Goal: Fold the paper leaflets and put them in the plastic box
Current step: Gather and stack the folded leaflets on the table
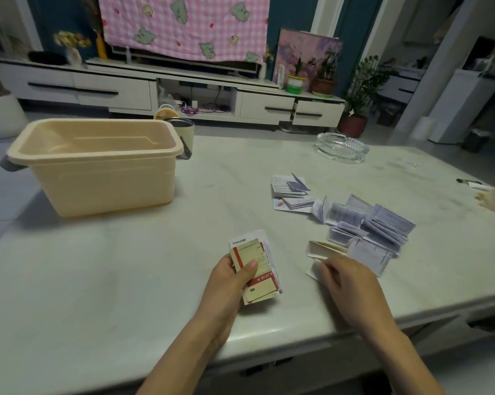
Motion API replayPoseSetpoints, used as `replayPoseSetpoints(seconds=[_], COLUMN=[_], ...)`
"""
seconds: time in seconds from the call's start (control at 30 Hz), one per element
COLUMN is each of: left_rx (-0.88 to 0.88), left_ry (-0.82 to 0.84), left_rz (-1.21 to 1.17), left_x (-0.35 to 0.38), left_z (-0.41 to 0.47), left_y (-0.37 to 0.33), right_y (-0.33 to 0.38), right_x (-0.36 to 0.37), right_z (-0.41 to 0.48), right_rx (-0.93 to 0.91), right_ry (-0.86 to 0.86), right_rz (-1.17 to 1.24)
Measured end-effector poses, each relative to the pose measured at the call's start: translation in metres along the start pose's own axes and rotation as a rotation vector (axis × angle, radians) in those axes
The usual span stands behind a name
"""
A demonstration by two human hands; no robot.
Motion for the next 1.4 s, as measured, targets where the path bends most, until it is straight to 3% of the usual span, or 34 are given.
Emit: replayPoseSetpoints(seconds=[0.07,0.13,0.2,0.27,0.53,0.77,0.87,0.93,1.17,1.3,1.4], left_rx=[-0.002,0.011,0.034,0.069,0.028,0.066,0.036,0.031,-0.016,-0.010,0.005], left_ry=[-0.015,-0.041,-0.049,-0.045,-0.083,-0.108,-0.096,-0.084,-0.056,-0.059,-0.106], left_rz=[0.013,0.038,0.054,0.080,-0.044,0.037,0.007,0.004,-0.050,-0.036,-0.029], left_x=[0.002,0.000,0.002,0.005,0.006,0.003,0.001,0.001,0.000,0.001,0.001], left_z=[-0.002,-0.002,-0.001,-0.003,-0.002,0.003,0.005,0.005,0.007,0.007,0.007], left_y=[0.000,-0.001,-0.001,-0.002,0.000,0.004,0.006,0.006,0.005,0.005,0.006], right_y=[0.007,0.028,0.053,0.075,0.094,0.077,0.042,0.020,0.001,0.006,0.019], right_x=[-0.010,-0.020,-0.017,-0.002,0.035,0.033,0.012,0.005,0.010,0.010,0.001], right_z=[0.002,0.003,0.003,-0.002,-0.014,-0.004,0.015,0.020,0.022,0.022,0.021], right_rx=[0.064,0.156,0.271,0.313,0.204,0.074,-0.002,-0.013,0.041,-0.055,-0.074], right_ry=[-0.110,-0.202,-0.146,-0.031,-0.200,-0.232,-0.262,-0.162,0.350,0.262,0.096], right_rz=[0.095,0.428,0.852,1.003,0.695,0.552,0.279,0.084,-0.265,-0.146,0.170])
Point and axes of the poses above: each hand's wrist, its own z-axis towards the middle knuckle, its own x-axis out of the palm, y = z × x, the point moved 3 cm from there along z, towards the middle knuckle, and after that the axes turned 9 degrees about z, right-handed, at the moved point
